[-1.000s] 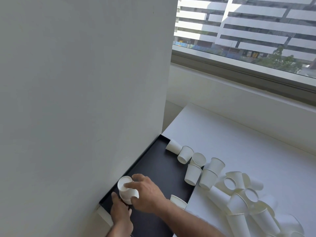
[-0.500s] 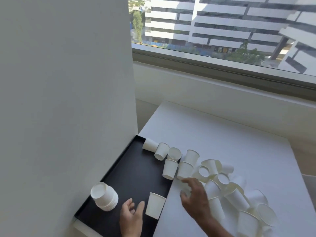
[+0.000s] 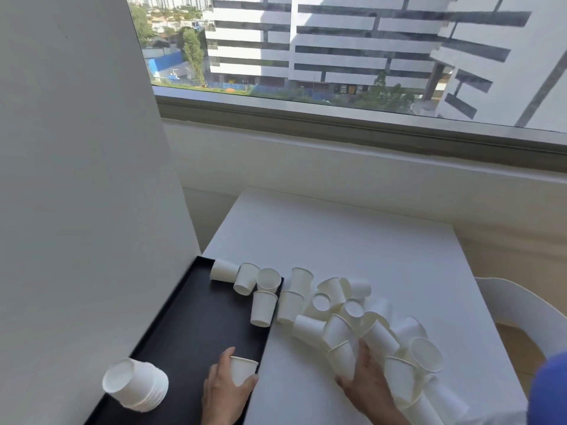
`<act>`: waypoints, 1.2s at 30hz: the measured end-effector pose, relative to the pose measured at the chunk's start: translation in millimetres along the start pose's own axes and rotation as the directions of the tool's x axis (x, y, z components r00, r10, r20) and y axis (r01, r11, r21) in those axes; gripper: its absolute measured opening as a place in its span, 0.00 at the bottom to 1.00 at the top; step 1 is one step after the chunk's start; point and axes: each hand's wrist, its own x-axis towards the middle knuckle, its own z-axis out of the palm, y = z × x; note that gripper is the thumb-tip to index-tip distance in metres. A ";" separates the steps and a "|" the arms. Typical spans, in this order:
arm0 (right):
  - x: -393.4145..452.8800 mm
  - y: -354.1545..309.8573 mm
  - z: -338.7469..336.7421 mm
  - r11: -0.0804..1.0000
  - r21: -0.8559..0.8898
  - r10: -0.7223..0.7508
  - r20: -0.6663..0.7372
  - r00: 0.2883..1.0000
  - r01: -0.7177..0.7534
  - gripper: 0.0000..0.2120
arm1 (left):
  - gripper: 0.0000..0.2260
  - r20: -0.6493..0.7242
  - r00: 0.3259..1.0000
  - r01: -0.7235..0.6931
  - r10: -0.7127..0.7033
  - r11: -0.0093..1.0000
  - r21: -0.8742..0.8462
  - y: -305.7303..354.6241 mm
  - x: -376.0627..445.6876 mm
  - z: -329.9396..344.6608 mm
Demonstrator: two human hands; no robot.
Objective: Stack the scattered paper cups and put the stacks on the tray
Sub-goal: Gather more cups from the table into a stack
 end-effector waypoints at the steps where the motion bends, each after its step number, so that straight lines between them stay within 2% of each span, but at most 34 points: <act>1: -0.3 0.2 0.4 1.000 0.014 0.005 0.000 1.000 -0.005 0.51 | 0.37 -0.016 1.000 -0.009 0.009 1.000 -0.012 0.9 0.2 -0.1; 7: -10.3 5.2 -2.2 0.998 0.051 0.041 0.051 0.998 -0.044 0.51 | 0.35 -0.148 0.981 -0.151 0.126 0.974 -0.170 28.0 -5.7 3.0; 10: -21.6 5.9 0.5 0.998 0.040 0.042 0.073 0.996 -0.045 0.41 | 0.36 -0.162 0.964 -0.249 0.211 0.928 -0.276 50.5 -11.2 9.0; 12: -29.9 4.7 2.5 0.996 0.085 0.001 0.099 0.995 -0.010 0.31 | 0.37 -0.120 0.955 -0.295 0.270 0.901 -0.318 65.0 -16.2 14.2; 14: -35.8 2.3 6.0 0.986 0.165 -0.055 0.119 0.991 0.035 0.28 | 0.36 -0.066 0.943 -0.330 0.328 0.881 -0.340 77.0 -22.7 19.9; 16: -40.1 -1.8 9.9 0.966 0.248 -0.099 0.087 0.991 0.074 0.28 | 0.33 -0.030 0.926 -0.362 0.377 0.862 -0.355 84.3 -28.1 26.6; 20: -47.5 -13.5 11.3 0.926 0.348 -0.154 -0.004 0.988 0.146 0.31 | 0.34 0.028 0.885 -0.429 0.465 0.837 -0.340 90.8 -36.6 36.7; 25: -51.0 -24.9 7.5 0.862 0.444 -0.214 -0.117 0.970 0.243 0.31 | 0.35 0.122 0.815 -0.516 0.566 0.806 -0.290 89.1 -42.5 42.2; 28: -48.2 -31.0 3.2 0.832 0.475 -0.253 -0.132 0.958 0.285 0.38 | 0.39 0.219 0.785 -0.526 0.579 0.811 -0.256 88.5 -43.4 40.7; 30: -45.2 -34.7 1.5 0.828 0.472 -0.294 -0.094 0.951 0.302 0.43 | 0.40 0.261 0.806 -0.445 0.531 0.835 -0.325 86.6 -41.0 40.2; 33: -37.8 -39.0 1.7 0.847 0.451 -0.337 0.043 0.941 0.282 0.43 | 0.35 0.198 0.877 -0.346 0.438 0.861 -0.373 79.3 -32.6 38.7; 36: -25.8 -40.8 4.6 0.875 0.466 -0.213 0.132 0.968 0.129 0.38 | 0.32 0.099 0.919 -0.327 0.382 0.878 -0.349 69.8 -24.4 32.7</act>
